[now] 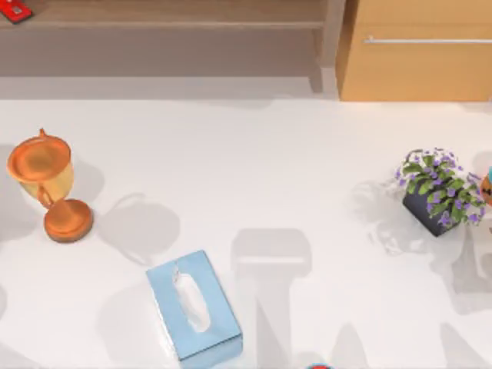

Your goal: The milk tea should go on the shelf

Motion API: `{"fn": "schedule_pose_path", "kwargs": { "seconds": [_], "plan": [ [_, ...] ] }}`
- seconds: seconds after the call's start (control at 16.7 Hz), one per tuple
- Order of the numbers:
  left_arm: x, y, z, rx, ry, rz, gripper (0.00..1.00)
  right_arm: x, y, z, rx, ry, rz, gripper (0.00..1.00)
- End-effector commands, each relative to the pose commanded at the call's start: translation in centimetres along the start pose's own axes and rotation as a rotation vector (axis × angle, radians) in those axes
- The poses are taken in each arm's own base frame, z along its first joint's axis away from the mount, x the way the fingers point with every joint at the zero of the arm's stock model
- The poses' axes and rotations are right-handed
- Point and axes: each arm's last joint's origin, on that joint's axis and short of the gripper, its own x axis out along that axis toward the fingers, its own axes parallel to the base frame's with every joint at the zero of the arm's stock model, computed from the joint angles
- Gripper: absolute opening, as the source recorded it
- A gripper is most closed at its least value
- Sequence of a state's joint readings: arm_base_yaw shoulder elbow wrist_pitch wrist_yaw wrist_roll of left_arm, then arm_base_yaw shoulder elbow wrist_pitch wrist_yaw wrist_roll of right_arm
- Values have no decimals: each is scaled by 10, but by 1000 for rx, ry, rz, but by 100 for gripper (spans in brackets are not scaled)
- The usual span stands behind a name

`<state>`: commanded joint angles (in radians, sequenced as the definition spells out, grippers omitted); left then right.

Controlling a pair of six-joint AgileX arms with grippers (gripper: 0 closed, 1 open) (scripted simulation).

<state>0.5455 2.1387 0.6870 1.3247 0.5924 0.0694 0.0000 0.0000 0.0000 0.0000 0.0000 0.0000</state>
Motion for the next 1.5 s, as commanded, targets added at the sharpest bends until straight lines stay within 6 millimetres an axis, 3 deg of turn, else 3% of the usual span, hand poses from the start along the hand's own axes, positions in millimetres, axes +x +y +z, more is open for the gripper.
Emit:
{"fn": "schedule_pose_path", "kwargs": {
  "seconds": [0.12,1.14,1.5],
  "plan": [
    [0,0,0,0,0,0,0,0,0,0,0,0,0,100],
    [-1,0,10,3,0,2,0,0,0,0,0,0,0,100],
    [8,-11,44,44,-85,21,0,0,0,0,0,0,0,100]
  ]
}}
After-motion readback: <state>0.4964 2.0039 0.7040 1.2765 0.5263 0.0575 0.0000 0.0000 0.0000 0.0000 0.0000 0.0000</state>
